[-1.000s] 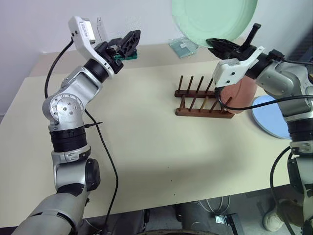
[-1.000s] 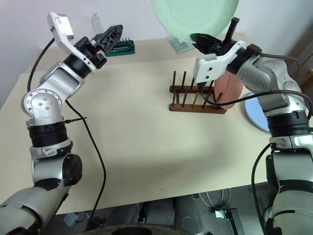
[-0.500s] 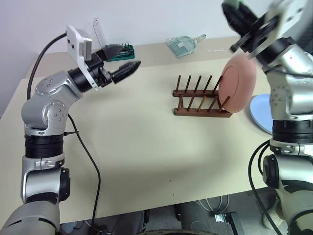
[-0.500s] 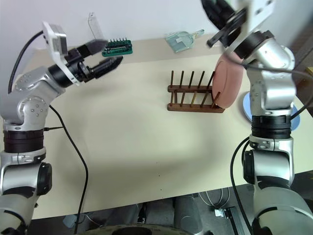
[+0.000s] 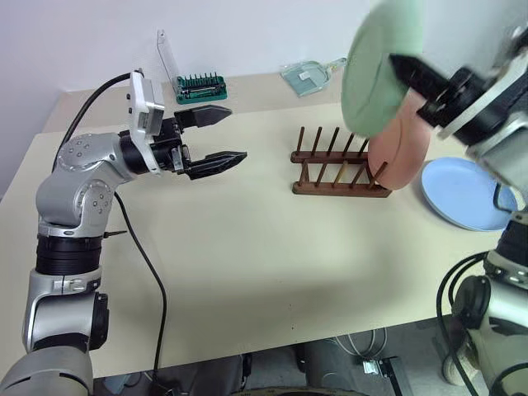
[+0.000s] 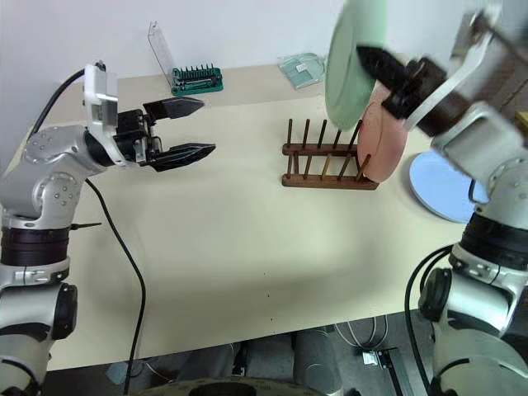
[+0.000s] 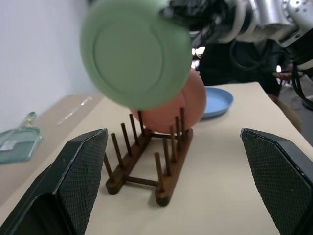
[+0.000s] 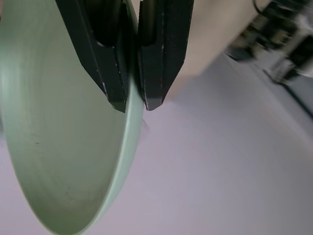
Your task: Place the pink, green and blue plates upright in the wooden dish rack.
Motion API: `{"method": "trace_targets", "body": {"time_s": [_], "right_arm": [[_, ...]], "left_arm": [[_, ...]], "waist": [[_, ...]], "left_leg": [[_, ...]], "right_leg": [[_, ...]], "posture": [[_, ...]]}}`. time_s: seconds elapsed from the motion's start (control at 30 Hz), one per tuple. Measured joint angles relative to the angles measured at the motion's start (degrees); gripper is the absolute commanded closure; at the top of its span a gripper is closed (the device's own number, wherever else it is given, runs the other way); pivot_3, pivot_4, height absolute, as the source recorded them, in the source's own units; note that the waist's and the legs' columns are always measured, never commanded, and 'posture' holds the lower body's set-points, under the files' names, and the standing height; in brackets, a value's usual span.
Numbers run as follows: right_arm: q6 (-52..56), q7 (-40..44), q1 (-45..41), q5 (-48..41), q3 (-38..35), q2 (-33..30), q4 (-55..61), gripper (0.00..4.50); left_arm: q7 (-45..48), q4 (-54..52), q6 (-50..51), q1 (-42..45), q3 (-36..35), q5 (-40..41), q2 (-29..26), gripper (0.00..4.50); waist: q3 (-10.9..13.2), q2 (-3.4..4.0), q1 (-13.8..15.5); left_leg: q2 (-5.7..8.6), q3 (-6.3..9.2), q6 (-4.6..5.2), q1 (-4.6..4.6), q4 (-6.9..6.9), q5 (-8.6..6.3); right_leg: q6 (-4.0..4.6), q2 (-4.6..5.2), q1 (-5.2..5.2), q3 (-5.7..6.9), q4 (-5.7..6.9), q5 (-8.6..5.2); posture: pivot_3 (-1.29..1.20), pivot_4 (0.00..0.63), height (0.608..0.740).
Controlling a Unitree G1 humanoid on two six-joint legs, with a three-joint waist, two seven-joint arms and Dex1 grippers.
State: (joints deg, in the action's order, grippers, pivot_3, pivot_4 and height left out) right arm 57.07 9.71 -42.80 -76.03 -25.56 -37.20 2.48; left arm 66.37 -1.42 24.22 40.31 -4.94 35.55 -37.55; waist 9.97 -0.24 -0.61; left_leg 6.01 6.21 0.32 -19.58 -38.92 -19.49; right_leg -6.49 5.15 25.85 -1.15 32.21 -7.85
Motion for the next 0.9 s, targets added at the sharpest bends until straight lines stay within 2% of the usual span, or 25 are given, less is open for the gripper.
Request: {"method": "trace_targets", "body": {"time_s": [0.53, 0.9], "right_arm": [[-0.38, -1.41, 4.09, -1.32, -4.02, 0.09, -3.88, 4.50], [-0.13, -0.78, 2.10, -9.95, -4.54, -0.03, -2.58, 4.50]], "left_arm": [[1.05, -1.09, 0.10, -1.24, 1.38, -0.10, -0.12, 0.04], [0.56, -1.20, 0.09, -1.23, 1.38, -0.10, 0.00, 0.04]], "waist": [[-0.01, 0.00, 0.00], [-0.01, 0.00, 0.09]], "left_leg": [[-0.02, -0.01, 0.03, 0.00, -0.04, -0.02], [-0.02, 0.00, 0.04, 0.00, -0.05, -0.02]], "right_leg": [[-0.01, -0.03, -0.03, 0.00, -0.01, 0.00], [-0.01, -0.02, -0.05, 0.00, -0.02, 0.00]], "posture": [[0.00, 0.150, 0.740], [0.00, 0.150, 0.740]]}}
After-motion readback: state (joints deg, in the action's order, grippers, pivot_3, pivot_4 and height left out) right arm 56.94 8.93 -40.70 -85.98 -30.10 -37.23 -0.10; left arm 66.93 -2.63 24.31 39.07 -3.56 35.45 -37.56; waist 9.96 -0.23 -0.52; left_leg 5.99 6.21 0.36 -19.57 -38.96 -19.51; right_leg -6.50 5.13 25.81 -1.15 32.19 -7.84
